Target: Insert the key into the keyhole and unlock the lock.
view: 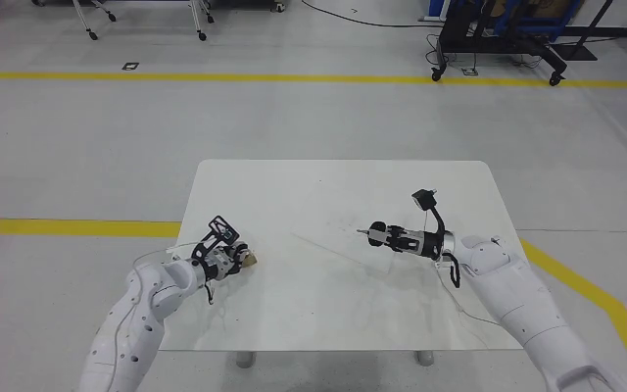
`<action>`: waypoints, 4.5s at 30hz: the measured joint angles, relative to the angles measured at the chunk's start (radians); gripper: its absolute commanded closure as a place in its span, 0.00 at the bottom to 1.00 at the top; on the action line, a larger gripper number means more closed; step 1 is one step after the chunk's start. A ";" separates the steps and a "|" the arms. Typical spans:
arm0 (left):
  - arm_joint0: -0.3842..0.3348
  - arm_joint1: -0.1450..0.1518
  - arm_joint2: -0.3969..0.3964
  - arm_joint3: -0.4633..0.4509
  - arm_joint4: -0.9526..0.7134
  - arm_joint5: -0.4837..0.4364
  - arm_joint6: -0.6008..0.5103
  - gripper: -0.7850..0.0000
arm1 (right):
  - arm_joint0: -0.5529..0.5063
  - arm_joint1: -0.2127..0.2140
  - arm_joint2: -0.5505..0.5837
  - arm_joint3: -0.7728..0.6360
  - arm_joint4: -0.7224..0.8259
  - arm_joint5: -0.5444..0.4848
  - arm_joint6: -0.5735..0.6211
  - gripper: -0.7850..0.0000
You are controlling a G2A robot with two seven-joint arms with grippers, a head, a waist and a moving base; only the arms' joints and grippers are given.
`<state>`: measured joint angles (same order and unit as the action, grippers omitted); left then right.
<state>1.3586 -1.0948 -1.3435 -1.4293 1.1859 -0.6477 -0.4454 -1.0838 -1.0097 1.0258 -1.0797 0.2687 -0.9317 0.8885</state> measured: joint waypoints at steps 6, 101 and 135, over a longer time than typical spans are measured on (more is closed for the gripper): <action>-0.013 -0.009 0.005 0.018 -0.058 0.099 0.053 1.00 | 0.000 0.000 0.000 0.000 0.000 0.000 0.000 1.00; -0.516 -0.277 0.386 0.637 -1.760 0.609 -0.513 1.00 | -0.008 -0.045 -0.024 -0.003 -0.072 0.146 -0.364 1.00; -0.555 -0.398 0.477 0.677 -1.993 0.663 -0.273 1.00 | -0.171 -0.027 0.182 -0.369 0.106 0.597 -0.457 1.00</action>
<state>0.8031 -1.4930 -0.8666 -0.7519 -0.8075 0.0153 -0.7180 -1.2551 -1.0366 1.2080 -1.4483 0.3747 -0.3348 0.4313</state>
